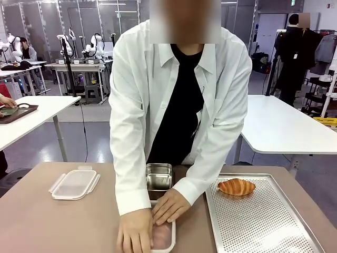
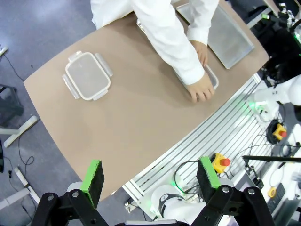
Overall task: Place the bread into the airtight container.
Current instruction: Pick up a Butter Roll and place it into an empty Airtight Container.
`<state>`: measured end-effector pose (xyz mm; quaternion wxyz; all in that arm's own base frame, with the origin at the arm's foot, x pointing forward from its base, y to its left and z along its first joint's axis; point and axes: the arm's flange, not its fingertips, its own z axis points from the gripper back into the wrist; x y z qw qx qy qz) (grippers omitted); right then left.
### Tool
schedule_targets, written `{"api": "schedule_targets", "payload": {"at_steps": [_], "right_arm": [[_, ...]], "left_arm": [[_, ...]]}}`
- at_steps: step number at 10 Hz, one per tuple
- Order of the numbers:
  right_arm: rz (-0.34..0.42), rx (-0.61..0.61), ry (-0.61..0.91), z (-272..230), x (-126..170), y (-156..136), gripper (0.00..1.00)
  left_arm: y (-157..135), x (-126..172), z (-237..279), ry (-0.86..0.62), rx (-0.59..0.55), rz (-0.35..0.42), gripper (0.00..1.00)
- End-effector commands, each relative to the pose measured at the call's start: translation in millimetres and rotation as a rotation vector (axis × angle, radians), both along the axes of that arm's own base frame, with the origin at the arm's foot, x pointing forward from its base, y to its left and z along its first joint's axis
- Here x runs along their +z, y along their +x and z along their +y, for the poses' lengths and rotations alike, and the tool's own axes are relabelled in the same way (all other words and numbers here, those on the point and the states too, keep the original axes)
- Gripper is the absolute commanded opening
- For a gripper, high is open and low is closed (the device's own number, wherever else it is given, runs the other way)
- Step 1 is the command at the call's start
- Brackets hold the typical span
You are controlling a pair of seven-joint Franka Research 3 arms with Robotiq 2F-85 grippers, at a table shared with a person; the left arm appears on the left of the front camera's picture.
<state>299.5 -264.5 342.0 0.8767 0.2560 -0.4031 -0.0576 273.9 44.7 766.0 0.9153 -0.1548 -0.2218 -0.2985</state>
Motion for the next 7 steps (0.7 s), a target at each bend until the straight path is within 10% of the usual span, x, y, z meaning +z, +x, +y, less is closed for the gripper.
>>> {"api": "schedule_targets", "payload": {"at_steps": [1,7], "right_arm": [[-0.032,0.004,-0.013,-2.5,-4.1,2.3,1.00],[-0.032,0.004,-0.013,-2.5,-4.1,2.3,1.00]], "left_arm": [[-0.8,0.4,0.6,0.007,-0.023,-0.005,1.00],[-0.8,0.4,0.6,0.007,-0.023,-0.005,1.00]]}}
